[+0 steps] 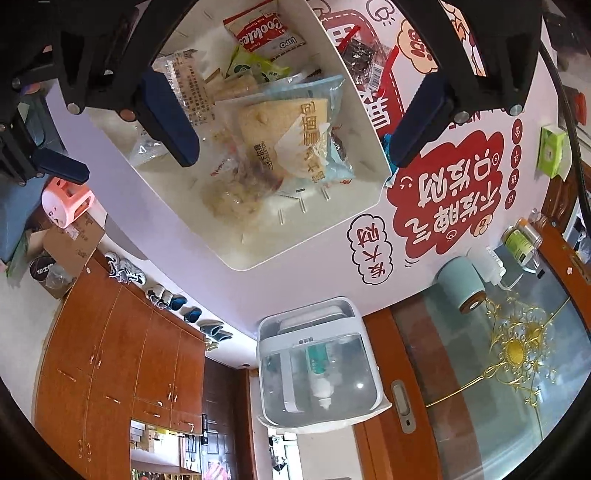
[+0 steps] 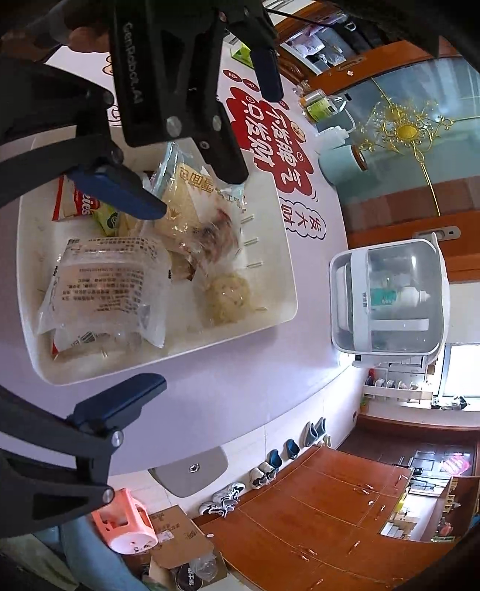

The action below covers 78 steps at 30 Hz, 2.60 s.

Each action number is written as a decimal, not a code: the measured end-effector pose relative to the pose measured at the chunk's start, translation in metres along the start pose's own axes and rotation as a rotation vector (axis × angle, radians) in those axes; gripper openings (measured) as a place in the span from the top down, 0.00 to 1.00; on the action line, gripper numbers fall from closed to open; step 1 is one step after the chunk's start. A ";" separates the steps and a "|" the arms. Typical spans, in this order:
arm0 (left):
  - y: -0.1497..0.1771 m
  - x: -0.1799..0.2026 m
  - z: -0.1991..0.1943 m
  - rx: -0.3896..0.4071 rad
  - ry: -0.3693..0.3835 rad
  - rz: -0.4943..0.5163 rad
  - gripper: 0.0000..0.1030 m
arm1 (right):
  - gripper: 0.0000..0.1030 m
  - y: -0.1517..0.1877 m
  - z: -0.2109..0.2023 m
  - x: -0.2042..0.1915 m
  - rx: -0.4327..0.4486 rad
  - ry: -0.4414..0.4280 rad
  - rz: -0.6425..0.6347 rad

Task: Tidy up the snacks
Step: 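Move both tools back toward the last snacks beside the bin, then grasp the blue candy packet with the left tool while the right tool grasps the small dark bag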

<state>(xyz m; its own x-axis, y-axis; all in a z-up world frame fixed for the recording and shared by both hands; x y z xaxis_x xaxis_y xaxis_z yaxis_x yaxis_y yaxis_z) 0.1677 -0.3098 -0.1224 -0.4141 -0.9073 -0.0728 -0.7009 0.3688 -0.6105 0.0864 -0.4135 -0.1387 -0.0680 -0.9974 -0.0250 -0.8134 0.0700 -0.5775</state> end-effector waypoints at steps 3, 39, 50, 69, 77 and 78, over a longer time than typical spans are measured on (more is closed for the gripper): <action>0.002 -0.001 -0.007 0.002 0.004 0.001 0.01 | 0.16 0.001 -0.005 0.000 0.020 -0.002 0.015; -0.006 -0.210 -0.121 0.106 -0.134 0.677 0.01 | 0.17 0.020 -0.068 -0.145 0.197 0.078 0.090; 0.004 -0.244 0.046 -0.098 0.189 0.809 0.01 | 0.17 0.042 -0.002 -0.233 0.129 0.188 0.333; 0.035 -0.159 0.226 -0.322 0.439 0.553 0.12 | 0.17 0.077 0.128 -0.233 0.013 0.426 0.575; 0.038 -0.158 0.232 -0.267 0.405 0.491 0.56 | 0.43 0.077 0.144 -0.225 0.014 0.454 0.583; 0.041 -0.160 0.229 -0.270 0.418 0.475 0.66 | 0.56 0.074 0.143 -0.229 0.023 0.441 0.558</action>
<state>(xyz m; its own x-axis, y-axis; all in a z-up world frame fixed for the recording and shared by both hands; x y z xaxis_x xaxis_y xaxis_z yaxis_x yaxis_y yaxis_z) 0.3378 -0.1958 -0.3163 -0.8635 -0.5008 0.0600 -0.4858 0.7938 -0.3660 0.1244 -0.1824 -0.2929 -0.7023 -0.7118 0.0078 -0.5770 0.5629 -0.5918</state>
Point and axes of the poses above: each gripper's, at about its wrist camera, not at the fingertips, and z roughly the way its jaws point, x to its right, y to its underside, the point moved 6 cm from there along z, roughly the way its jaws point, and after that the axes turned 3 degrees about -z, right-handed, at the moved point
